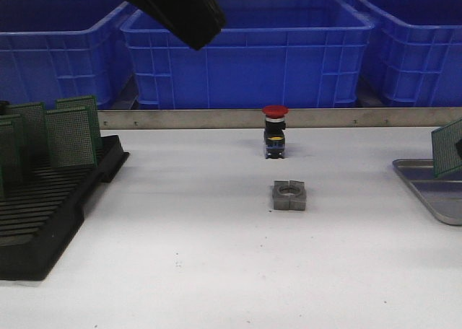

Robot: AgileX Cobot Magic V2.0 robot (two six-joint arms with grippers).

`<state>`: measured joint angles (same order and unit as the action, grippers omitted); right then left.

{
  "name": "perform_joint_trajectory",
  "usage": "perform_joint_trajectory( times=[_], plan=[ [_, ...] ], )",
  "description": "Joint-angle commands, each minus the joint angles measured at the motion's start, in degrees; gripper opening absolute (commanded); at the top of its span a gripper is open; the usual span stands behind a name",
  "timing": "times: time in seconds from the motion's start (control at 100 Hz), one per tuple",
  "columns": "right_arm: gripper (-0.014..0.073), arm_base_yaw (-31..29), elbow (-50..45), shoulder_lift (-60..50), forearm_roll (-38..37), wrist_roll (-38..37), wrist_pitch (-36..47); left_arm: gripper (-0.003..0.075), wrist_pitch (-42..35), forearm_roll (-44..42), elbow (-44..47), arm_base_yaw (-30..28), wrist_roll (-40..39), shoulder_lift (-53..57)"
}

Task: Place circuit board on tray
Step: 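Carry the board with the right gripper and lower it onto the metal tray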

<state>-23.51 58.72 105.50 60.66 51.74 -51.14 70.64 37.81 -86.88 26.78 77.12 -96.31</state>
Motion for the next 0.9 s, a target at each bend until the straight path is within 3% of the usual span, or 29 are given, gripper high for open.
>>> perform_joint_trajectory(
  times=[0.0, 0.28, 0.4, 0.67, 0.77, 0.89],
  plan=[
    [-0.0066, -0.3, 1.7, -0.4, 4.0, 0.0, -0.9, 0.0503, 2.3, 3.7, -1.5, 0.4, -0.5, 2.7],
    [-0.0034, -0.3, 1.7, 2.8, 4.1, -0.1, -0.1, 0.0503, 2.3, 3.7, -1.5, 0.4, -0.5, 2.7],
    [0.0082, -0.3, 1.7, 3.0, 4.1, -0.5, -0.1, 0.0503, 2.3, 3.7, -1.5, 0.4, -0.5, 2.7],
    [0.0510, -0.3, 1.7, 2.8, 4.1, -0.6, 1.0, 0.0503, 2.3, 3.7, -1.5, 0.4, -0.5, 2.7],
    [0.0582, -0.3, 1.7, 2.8, 4.1, -0.6, 1.4, 0.0503, 2.3, 3.7, -1.5, 0.4, -0.5, 2.7],
    [0.0584, -0.3, 1.7, 2.7, 4.1, -0.6, 1.6, 0.0503, 2.3, 3.7, -1.5, 0.4, -0.5, 2.7]
  ],
)
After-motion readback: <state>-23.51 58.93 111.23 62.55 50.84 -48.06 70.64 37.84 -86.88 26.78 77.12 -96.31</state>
